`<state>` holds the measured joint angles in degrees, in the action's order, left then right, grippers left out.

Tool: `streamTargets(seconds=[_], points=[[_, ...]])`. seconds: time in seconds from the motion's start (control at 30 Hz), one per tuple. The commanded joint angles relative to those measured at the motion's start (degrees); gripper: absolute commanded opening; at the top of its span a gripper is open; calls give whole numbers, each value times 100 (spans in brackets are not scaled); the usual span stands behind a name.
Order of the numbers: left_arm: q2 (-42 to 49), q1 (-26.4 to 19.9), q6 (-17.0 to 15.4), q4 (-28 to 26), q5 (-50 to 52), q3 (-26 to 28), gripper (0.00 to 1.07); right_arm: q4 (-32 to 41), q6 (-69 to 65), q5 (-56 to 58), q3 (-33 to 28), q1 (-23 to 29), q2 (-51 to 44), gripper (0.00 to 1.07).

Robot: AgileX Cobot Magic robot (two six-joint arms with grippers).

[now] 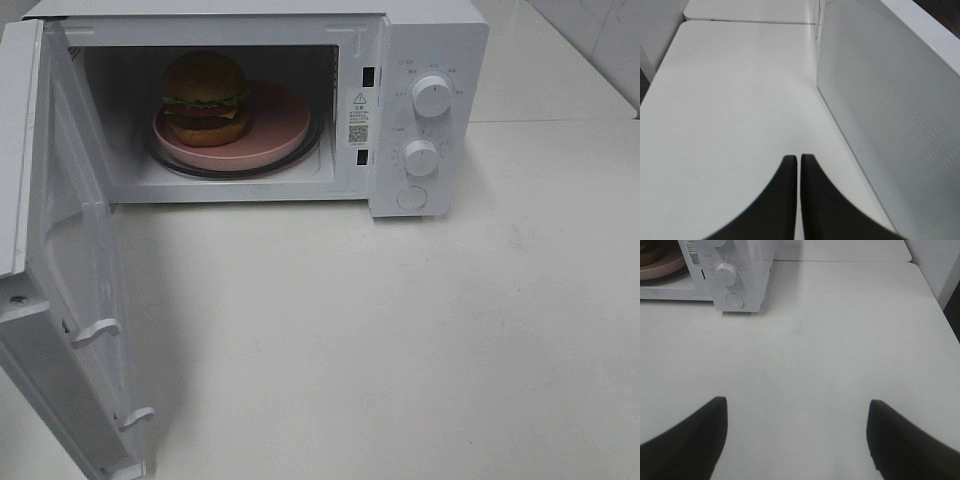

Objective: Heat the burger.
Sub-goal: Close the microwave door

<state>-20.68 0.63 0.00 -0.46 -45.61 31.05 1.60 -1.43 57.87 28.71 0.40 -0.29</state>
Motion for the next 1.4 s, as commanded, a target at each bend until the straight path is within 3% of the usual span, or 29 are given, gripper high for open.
streamTargets(seconds=[0.03, 0.2, 0.27, 0.33, 0.53, 0.9, 1.2, 1.4], points=[[-235, -17, 0, 189, 602, -92, 0, 0, 46, -92, -11, -34, -149, 76], [-630, -17, 0, 212, 1639, -435, 0, 0, 46, -92, -11, -34, -149, 76], [-1014, -17, 0, 206, 2813, -796, 0, 0, 46, -92, -11, -34, -149, 76], [-1100, -17, 0, 206, 3060, -894, 0, 0, 46, -92, -11, -34, -149, 76], [-1874, -11, 0, 218, 5036, -1518, 0, 0, 46, -92, -11, -34, -149, 76], [-3048, -11, -46, 894, 6251, -1742, 0, 0, 40, -92, -11, -34, -149, 76], [-3994, 0, -74, 1060, 6921, -1742, 0, 0, 40, -92, -11, -34, -149, 76], [-4566, 0, -590, 1644, 7632, -1742, 0, 0, 46, -92, -11, -34, -149, 76]])
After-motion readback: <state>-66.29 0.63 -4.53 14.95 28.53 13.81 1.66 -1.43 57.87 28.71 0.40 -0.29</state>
